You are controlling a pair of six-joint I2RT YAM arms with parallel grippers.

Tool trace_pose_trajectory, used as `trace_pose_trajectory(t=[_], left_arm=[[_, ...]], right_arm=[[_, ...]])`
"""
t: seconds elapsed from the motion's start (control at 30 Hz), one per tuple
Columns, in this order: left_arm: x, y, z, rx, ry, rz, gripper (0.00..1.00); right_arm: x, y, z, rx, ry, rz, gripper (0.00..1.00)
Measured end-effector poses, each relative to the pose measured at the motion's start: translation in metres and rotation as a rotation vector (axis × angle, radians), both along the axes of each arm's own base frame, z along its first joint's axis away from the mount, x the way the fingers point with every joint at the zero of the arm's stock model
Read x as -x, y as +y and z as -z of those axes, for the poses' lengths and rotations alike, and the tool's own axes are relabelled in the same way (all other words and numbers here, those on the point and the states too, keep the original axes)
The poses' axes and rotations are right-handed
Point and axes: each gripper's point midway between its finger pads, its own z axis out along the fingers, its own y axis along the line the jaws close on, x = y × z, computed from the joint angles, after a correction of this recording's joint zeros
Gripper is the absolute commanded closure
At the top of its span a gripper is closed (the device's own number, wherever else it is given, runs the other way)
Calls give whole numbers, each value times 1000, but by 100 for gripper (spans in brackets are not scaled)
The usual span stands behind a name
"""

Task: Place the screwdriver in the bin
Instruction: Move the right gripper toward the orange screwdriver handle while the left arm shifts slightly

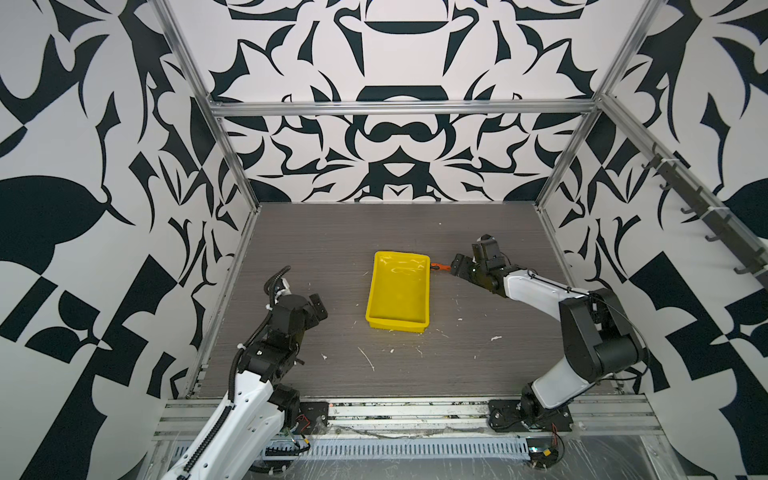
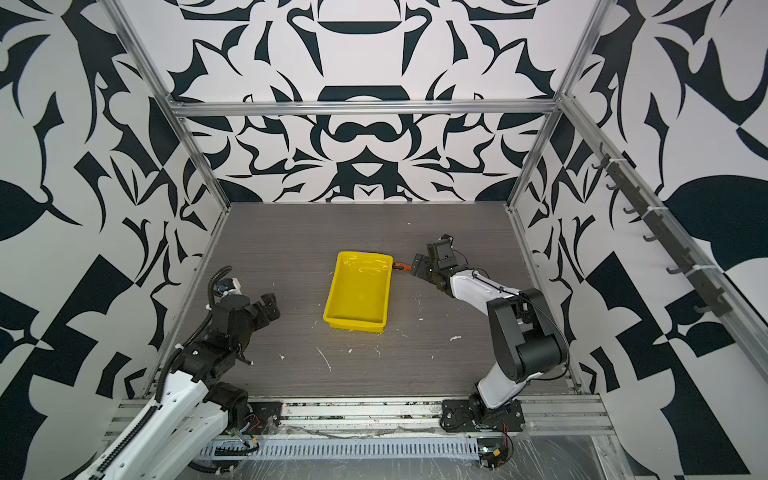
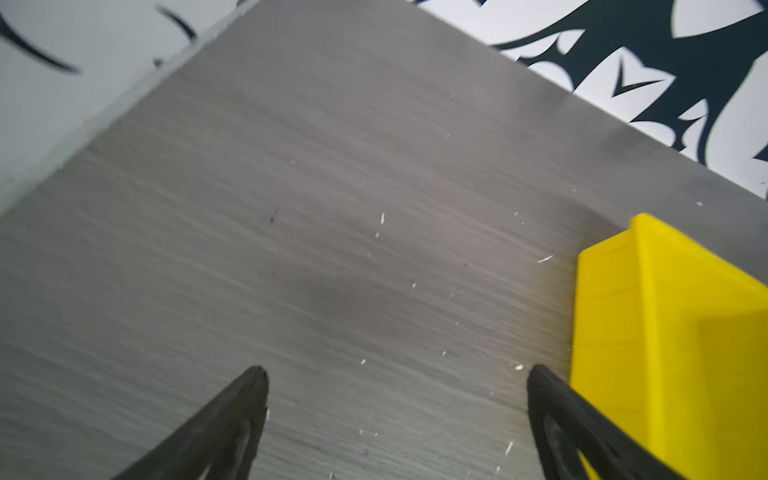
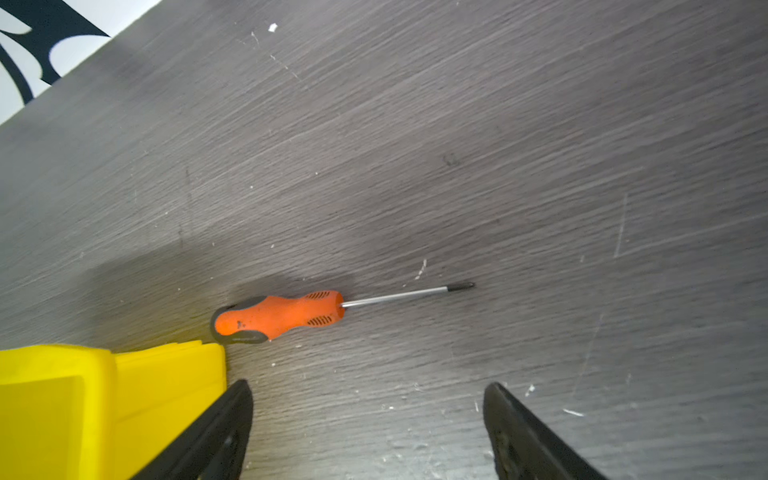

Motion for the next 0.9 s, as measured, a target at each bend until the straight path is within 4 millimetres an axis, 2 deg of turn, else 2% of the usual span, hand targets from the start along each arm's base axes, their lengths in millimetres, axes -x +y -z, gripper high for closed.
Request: trace_pose_trajectory(t=[0.07,0.27,0.43,0.53,0.77,0.9], left_arm=[[5,4,9,-1,12,-21,0],[10,18,-9,73,-118,-123,0],[14,19,0,103,-145,-129,0],[14,18,0,113,-147,-125,0],[10,10,2,139,-137,-95,0],[6,4,5,142,-121,-77,0]], right_arm=[[0,2,3,-32,14,5,11],[1,7,28,-101,124,41,14],[9,5,34,-117,179,73,15],[15,4,24,-109,209,74,24],[22,7,-32,-70,276,10,26],[39,9,-41,-129,324,22,27]])
